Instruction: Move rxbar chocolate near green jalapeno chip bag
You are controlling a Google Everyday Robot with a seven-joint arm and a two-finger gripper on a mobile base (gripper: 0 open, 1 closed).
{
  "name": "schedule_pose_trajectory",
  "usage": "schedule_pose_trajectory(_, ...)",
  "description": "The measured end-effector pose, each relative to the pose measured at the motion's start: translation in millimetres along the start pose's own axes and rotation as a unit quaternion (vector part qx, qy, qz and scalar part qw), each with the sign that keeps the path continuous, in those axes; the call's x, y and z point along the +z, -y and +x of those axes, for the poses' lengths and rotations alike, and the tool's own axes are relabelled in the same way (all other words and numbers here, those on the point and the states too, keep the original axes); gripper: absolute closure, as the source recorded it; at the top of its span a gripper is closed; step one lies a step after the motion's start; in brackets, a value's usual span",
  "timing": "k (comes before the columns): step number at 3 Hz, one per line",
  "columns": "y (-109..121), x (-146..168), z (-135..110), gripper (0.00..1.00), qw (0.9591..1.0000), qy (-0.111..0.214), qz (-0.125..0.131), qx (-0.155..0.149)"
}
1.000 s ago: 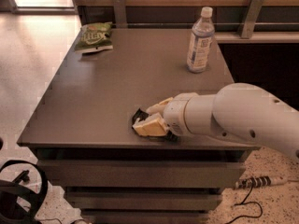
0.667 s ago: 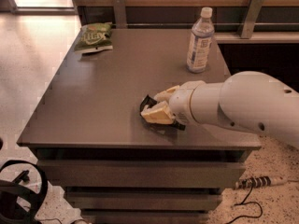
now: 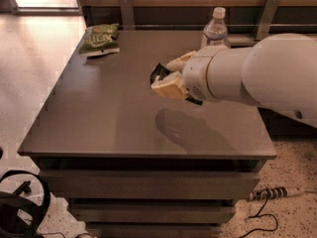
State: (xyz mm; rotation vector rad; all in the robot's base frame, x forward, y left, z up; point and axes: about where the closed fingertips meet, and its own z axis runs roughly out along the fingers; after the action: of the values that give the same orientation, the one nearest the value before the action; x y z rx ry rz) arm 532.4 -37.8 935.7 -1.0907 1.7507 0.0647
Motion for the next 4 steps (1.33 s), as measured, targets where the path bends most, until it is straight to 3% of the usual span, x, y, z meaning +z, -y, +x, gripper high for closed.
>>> schedule_pose_trajectory(1,15.4,9.5,-23.1,1.00,0.9997,0.017,0.001,-0.019)
schedule_pose_trajectory(2,29.4,50.4,-45.7,1.00,0.9980,0.047,-0.028,-0.031)
schedule_pose_trajectory(3,27.9,51.1,-48.7,1.00,0.9978,0.046,-0.030,-0.036)
schedule_pose_trajectory(4,43.2,83.5,-49.4,1.00,0.9964,0.040,-0.048,-0.057)
